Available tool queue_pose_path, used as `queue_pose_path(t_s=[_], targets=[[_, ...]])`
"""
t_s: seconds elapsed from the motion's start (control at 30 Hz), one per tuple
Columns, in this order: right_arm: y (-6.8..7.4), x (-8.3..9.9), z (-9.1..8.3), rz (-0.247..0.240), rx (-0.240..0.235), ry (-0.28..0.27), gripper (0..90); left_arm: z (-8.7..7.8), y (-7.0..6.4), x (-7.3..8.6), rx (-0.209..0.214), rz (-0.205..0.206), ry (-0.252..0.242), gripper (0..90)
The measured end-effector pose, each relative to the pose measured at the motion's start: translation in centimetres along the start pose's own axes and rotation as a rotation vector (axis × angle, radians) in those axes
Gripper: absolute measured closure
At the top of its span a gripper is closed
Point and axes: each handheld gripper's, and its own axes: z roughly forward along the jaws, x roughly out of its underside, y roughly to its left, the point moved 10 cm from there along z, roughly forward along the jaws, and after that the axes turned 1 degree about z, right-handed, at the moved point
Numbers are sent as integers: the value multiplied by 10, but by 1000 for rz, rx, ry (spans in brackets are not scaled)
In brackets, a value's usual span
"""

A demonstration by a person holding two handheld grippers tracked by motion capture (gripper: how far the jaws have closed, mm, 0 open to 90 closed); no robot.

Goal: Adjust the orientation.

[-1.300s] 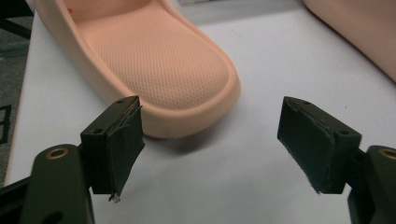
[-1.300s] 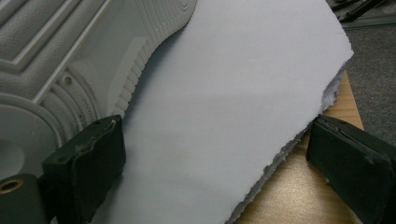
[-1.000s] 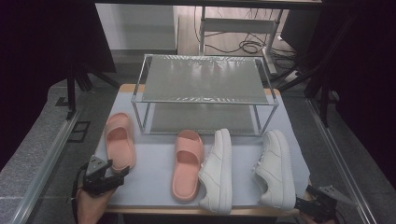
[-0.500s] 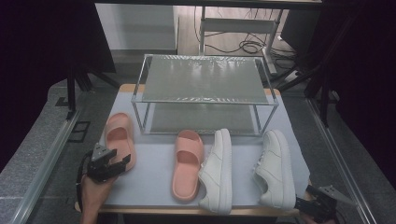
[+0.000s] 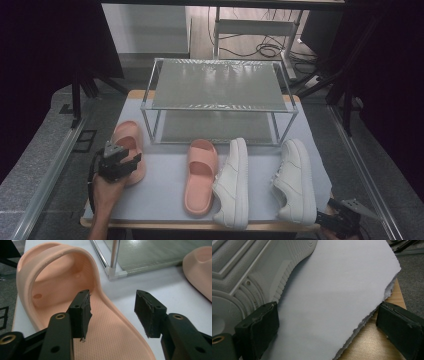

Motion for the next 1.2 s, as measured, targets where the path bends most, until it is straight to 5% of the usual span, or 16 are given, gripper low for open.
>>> queue_pose_path(t_s=[1.2], targets=[[0, 0, 0, -2, -2, -3, 42, 46, 20, -29, -105, -24, 82, 617]])
